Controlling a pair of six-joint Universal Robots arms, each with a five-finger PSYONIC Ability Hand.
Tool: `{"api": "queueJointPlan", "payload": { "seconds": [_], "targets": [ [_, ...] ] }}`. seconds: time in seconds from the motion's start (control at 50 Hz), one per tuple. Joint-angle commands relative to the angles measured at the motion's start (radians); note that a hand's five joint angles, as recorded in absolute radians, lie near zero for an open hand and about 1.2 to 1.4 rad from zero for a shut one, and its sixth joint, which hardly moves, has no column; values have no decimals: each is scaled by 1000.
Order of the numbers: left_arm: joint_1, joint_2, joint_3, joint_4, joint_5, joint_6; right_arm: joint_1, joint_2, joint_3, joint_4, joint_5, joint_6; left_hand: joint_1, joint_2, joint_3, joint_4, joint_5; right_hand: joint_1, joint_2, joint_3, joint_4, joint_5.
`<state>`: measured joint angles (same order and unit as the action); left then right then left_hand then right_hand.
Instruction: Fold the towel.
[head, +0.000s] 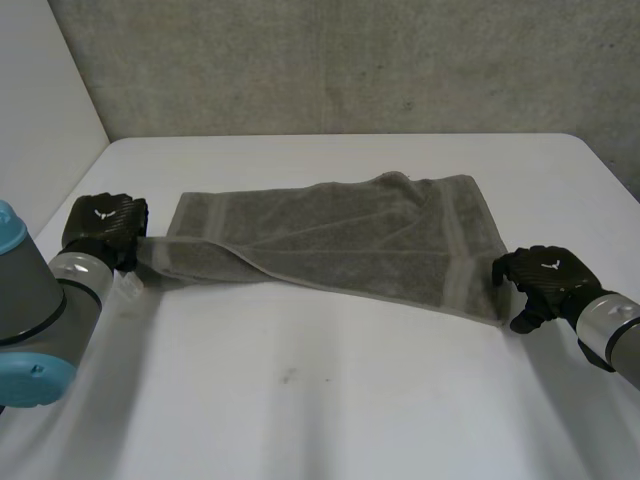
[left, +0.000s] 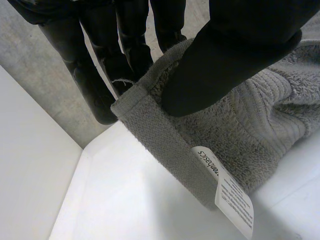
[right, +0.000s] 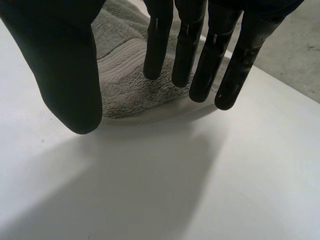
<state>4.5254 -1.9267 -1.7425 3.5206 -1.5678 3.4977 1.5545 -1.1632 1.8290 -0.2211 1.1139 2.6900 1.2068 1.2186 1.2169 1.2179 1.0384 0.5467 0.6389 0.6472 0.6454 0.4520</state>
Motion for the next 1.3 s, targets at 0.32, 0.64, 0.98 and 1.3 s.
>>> {"api": "queueJointPlan", "payload": {
  "seconds": [0.32, 0.64, 0.98, 1.3],
  "targets": [
    [0, -1, -3, 0, 0, 0, 50, 85, -48, -18, 9, -33, 189, 178, 179, 178, 183, 272, 180, 172, 173, 192],
    [0, -3, -3, 0, 0, 0, 58, 145, -105, -49, 14, -33, 189, 178, 179, 178, 183, 357, 265, 257, 259, 278],
    [0, -6, -3, 0, 0, 0, 88, 171, -198, -50, 24, -29, 189, 178, 179, 178, 183, 710, 617, 609, 611, 630],
    [0, -6, -14, 0, 0, 0, 99, 206, -235, -29, 30, -33, 189, 178, 179, 178, 183, 721, 629, 621, 623, 642]
  ]
}}
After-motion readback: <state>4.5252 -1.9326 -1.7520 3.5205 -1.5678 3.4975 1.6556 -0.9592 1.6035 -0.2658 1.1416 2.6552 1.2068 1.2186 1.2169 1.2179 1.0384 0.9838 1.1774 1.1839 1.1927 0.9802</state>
